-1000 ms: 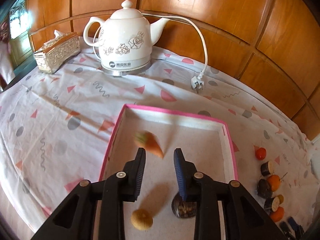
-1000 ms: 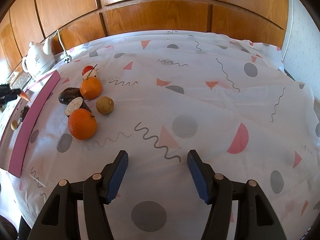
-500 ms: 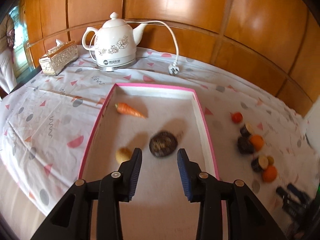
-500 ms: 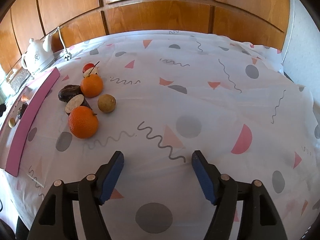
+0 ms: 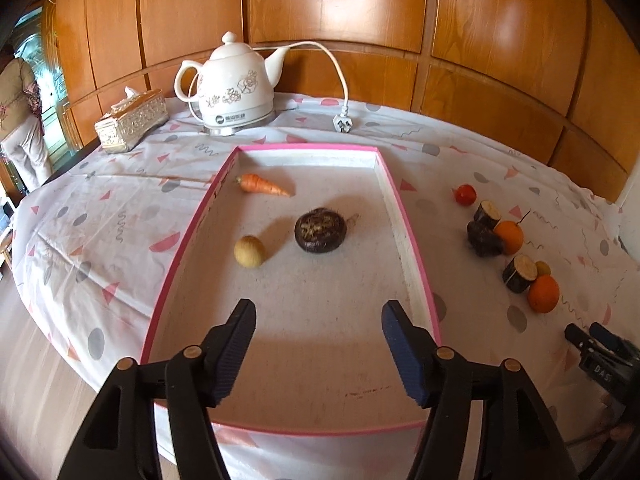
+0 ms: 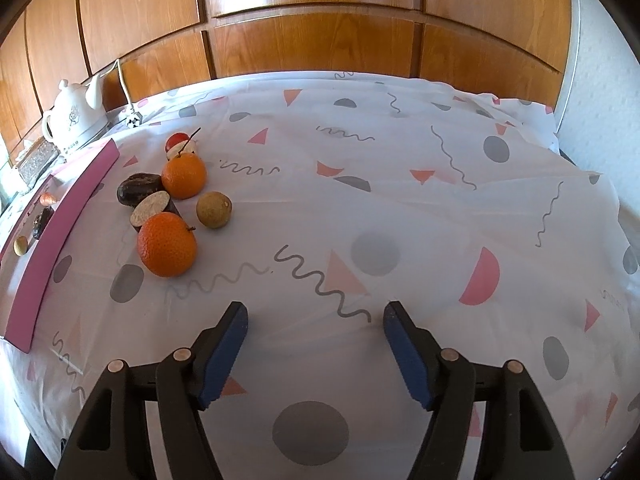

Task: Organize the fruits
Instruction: 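Lower the right gripper onto the cut round fruit slice and grasp it, then carry the fruit slice into the tray and open the right gripper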

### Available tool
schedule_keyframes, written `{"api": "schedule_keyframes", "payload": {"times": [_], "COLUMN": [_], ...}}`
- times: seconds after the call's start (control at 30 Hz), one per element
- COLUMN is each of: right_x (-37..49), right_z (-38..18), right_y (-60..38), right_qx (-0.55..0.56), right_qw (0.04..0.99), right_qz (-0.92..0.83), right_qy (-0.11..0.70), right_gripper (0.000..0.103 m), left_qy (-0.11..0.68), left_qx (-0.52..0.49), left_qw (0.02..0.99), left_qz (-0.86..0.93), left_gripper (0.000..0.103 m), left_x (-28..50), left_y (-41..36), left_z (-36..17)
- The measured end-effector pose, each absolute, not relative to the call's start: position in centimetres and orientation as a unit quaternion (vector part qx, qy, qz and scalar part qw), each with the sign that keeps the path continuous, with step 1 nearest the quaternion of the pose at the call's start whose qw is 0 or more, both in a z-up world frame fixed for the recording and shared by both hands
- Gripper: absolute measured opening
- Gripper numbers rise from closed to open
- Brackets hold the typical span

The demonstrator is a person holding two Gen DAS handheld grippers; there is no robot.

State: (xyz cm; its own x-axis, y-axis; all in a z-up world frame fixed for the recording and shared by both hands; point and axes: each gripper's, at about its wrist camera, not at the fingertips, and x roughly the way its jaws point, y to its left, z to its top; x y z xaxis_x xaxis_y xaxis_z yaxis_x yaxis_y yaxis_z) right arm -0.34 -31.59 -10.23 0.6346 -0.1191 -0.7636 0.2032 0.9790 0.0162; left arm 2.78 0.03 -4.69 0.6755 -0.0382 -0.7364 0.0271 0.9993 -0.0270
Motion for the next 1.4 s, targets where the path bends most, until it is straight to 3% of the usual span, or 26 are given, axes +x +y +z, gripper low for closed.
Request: {"api": "schedule_keyframes", "payload": {"times": [0.1, 0.23, 0.37, 0.77, 1.23, 1.27, 1.4], "right_x": [-0.4, -0.3, -0.2, 4.2, 10.3, 10.4, 9.9], "right_z": [-10.1, -9.4, -8.2, -5.1, -8.4, -8.6, -8.8], "right_y": [-31.6, -31.4, -30.2, -24.9, -21.5, -21.5, -21.2], "right_qx": [0.05, 0.054, 0.047, -0.003, -0.114, -0.117, -0.123], "right_qw": [0.901, 0.897, 0.902, 0.907, 0.861, 0.86, 0.868], "right_qz": [-0.091, -0.082, -0.057, 0.047, 0.09, 0.088, 0.079], "right_qy": [0.421, 0.432, 0.425, 0.419, 0.488, 0.489, 0.474], "right_gripper": [0.065, 0.04, 0.04, 0.04, 0.042, 0.037, 0.037], "left_qy": [0.404, 0.402, 0.398, 0.388, 0.387, 0.388, 0.391], "left_qx": [-0.013, -0.022, -0.023, -0.022, -0.032, -0.032, -0.033], "left_qw": [0.914, 0.915, 0.916, 0.921, 0.921, 0.921, 0.919], "left_qz": [-0.018, -0.027, -0.035, -0.039, -0.032, -0.031, -0.028], "left_gripper": [0.066, 0.068, 0.073, 0.075, 0.079, 0.079, 0.079], "left_x": [2.7, 2.6, 2.3, 1.7, 1.8, 1.8, 1.9], "left_y": [0.3, 0.6, 0.5, 0.8, 1.7, 1.8, 1.9], "left_z": [-4.9, -4.8, -4.7, -4.2, -4.3, -4.3, -4.5]}}
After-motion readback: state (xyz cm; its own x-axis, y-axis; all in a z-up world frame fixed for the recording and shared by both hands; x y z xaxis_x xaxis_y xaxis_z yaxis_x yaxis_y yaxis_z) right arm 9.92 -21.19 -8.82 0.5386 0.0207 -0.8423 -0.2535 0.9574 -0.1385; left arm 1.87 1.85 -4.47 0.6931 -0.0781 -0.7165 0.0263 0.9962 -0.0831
